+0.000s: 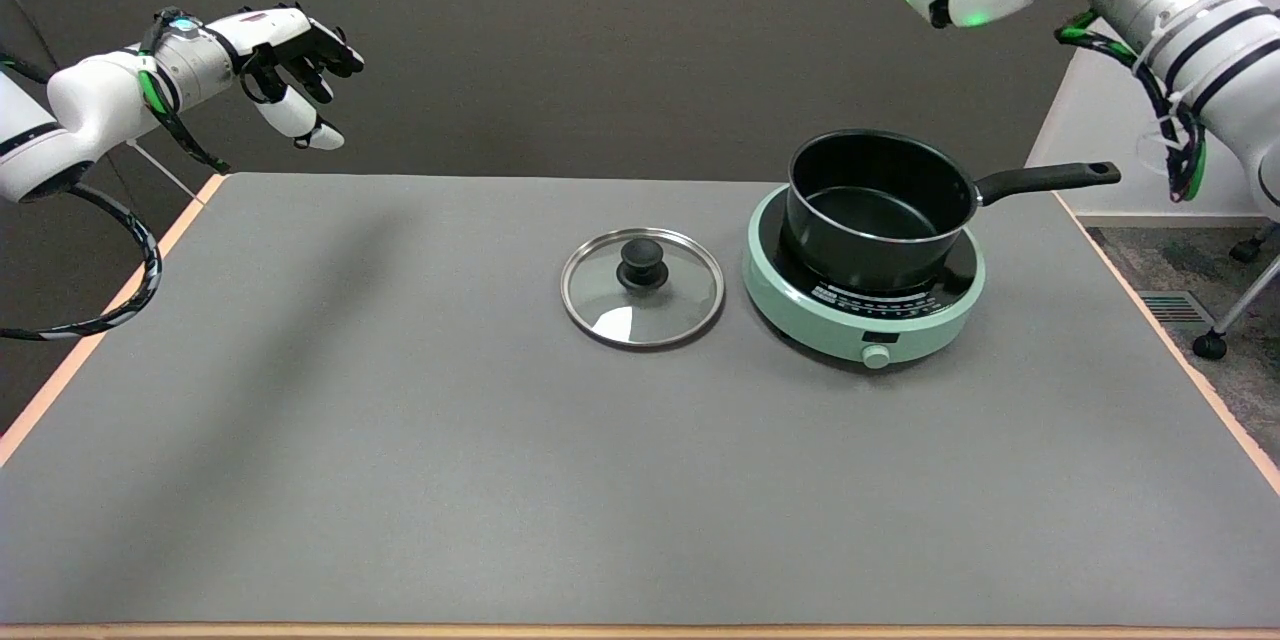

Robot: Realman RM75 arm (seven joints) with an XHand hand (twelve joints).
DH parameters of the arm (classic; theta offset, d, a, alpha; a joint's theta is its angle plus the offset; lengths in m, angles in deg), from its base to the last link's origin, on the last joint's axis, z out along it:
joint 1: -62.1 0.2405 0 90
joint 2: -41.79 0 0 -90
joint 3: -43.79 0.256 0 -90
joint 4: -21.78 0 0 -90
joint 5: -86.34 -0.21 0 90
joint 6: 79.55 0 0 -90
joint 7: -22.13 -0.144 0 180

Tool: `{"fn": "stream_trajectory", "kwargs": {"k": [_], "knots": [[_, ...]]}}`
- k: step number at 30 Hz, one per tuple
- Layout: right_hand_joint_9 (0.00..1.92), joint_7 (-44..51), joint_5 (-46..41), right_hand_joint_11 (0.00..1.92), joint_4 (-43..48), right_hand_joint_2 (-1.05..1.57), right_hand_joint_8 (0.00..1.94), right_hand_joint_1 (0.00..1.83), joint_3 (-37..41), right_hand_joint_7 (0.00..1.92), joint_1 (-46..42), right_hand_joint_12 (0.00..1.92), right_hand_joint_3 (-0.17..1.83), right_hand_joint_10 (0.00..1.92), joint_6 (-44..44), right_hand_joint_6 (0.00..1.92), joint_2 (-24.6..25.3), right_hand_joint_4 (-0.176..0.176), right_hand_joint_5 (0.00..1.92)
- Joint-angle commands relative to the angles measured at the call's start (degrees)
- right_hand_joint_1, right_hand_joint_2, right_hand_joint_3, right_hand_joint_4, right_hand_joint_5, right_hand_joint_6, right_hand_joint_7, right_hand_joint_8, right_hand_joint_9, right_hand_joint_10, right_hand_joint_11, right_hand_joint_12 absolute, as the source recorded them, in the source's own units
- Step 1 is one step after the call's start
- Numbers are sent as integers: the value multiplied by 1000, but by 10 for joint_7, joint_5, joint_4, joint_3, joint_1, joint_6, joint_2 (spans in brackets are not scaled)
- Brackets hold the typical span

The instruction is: Pick up the pot lid.

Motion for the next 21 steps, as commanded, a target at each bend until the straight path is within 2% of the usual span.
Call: {"fn": "stream_trajectory", "kwargs": {"k": [1,5,8,17,21], "knots": [[510,-51,-4,358,60,590,283,787,-136,647,158,1037,893,504,-12,309,19,-100,596],[529,-48,-51,392,26,587,287,790,-208,660,246,1152,893,522,-14,314,40,-97,599],[531,-45,-58,396,-3,587,289,791,-263,664,296,1165,892,525,-14,317,64,-97,600],[533,-45,-38,394,-31,593,299,796,-359,666,388,1163,883,539,-4,326,103,-103,606],[539,-45,-17,401,-34,597,307,797,-366,676,396,1196,880,554,3,344,117,-102,614]]}}
